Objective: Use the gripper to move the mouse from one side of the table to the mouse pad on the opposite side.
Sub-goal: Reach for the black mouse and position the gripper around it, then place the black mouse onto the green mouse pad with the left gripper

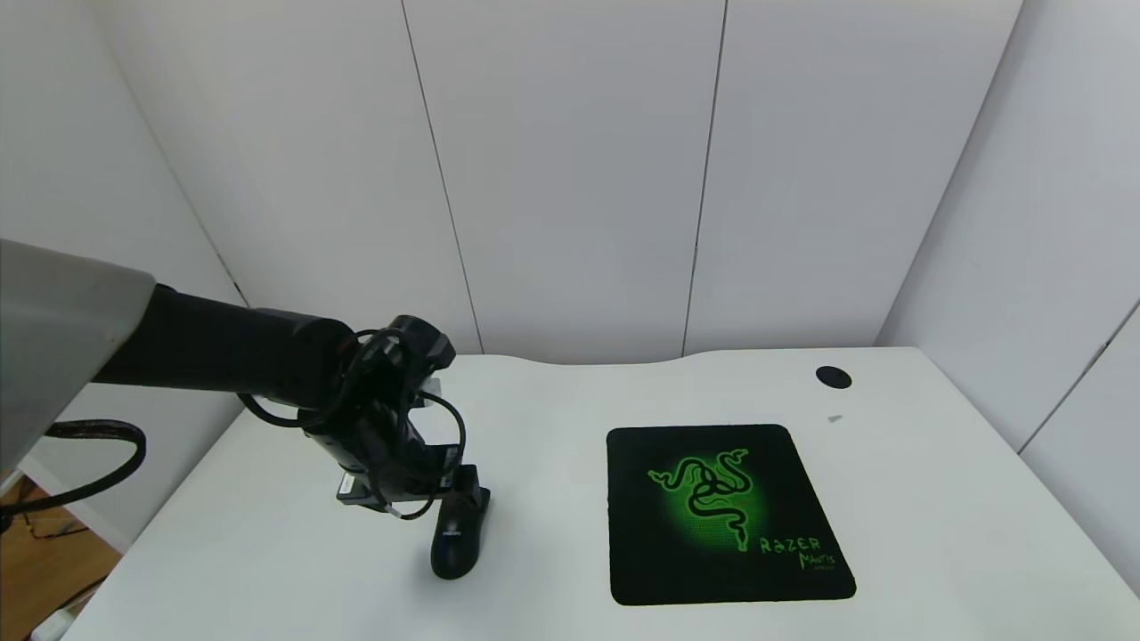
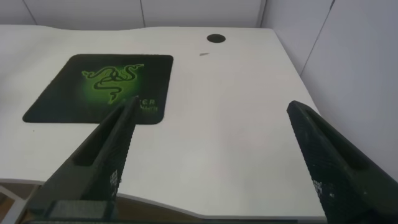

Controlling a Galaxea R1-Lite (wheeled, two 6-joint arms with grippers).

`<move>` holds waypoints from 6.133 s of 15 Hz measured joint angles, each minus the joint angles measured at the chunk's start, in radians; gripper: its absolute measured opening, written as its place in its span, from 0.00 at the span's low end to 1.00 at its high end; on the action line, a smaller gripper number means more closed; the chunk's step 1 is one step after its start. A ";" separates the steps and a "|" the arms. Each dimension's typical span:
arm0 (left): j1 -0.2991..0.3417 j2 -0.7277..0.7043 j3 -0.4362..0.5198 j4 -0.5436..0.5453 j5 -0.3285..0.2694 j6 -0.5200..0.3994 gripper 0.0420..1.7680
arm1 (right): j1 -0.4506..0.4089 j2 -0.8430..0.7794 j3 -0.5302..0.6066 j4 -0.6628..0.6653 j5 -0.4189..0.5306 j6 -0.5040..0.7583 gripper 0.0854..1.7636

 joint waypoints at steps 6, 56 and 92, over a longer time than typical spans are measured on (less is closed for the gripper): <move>-0.019 0.068 0.019 -0.075 0.001 -0.045 0.97 | 0.000 0.000 0.000 0.000 0.000 0.000 0.97; -0.241 0.049 -0.314 0.208 0.069 -0.297 0.50 | 0.000 0.000 0.000 0.000 0.000 0.000 0.97; -0.556 0.432 -0.660 0.037 0.221 -0.519 0.49 | 0.000 0.000 0.000 0.000 0.000 0.000 0.97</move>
